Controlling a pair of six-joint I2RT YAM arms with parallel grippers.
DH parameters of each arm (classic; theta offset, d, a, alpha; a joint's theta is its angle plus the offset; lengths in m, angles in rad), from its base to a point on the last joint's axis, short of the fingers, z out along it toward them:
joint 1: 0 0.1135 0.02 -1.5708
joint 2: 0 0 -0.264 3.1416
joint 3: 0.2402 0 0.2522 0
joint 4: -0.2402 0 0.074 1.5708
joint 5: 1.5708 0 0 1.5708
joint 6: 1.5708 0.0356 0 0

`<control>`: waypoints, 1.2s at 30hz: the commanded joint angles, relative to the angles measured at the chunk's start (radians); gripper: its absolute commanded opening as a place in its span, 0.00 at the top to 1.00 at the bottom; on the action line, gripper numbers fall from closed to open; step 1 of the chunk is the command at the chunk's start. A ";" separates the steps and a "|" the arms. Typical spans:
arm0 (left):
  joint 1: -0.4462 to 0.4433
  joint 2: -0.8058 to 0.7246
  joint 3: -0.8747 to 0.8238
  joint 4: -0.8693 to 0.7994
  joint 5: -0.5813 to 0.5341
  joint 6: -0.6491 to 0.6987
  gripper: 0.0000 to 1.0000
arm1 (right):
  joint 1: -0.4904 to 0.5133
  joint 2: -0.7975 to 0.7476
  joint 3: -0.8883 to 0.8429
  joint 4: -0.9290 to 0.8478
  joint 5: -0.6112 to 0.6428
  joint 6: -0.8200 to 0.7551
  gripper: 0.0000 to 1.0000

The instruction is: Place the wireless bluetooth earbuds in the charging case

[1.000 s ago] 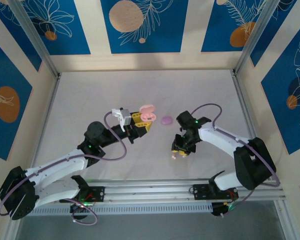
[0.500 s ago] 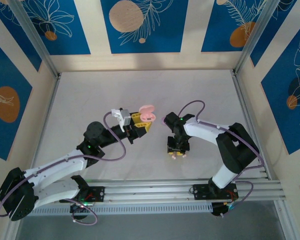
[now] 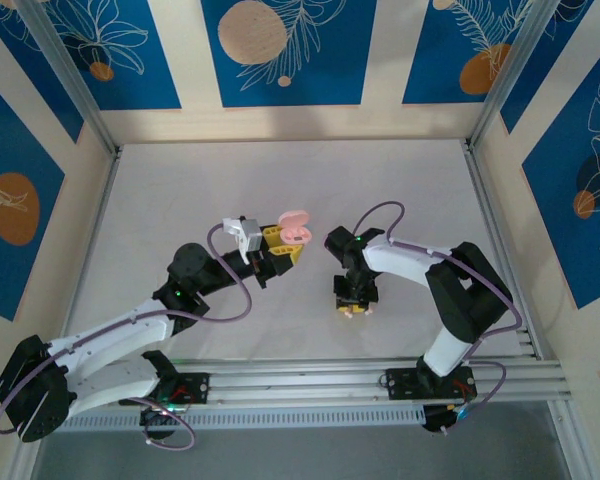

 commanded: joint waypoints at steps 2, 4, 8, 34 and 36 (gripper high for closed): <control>-0.005 -0.016 -0.001 0.020 -0.011 -0.002 0.82 | 0.008 0.018 0.027 -0.025 0.018 -0.010 0.72; -0.006 -0.016 0.000 0.020 -0.011 -0.004 0.82 | 0.009 0.023 0.029 -0.025 0.021 -0.012 0.72; -0.006 -0.017 0.000 0.018 -0.011 -0.005 0.82 | 0.013 0.033 0.033 -0.029 0.021 -0.013 0.72; -0.006 -0.015 0.003 0.013 -0.013 -0.013 0.82 | 0.023 0.017 0.045 -0.042 0.018 -0.028 0.79; -0.006 -0.017 0.003 0.014 -0.016 -0.013 0.82 | 0.013 -0.023 0.039 -0.028 -0.015 -0.037 0.81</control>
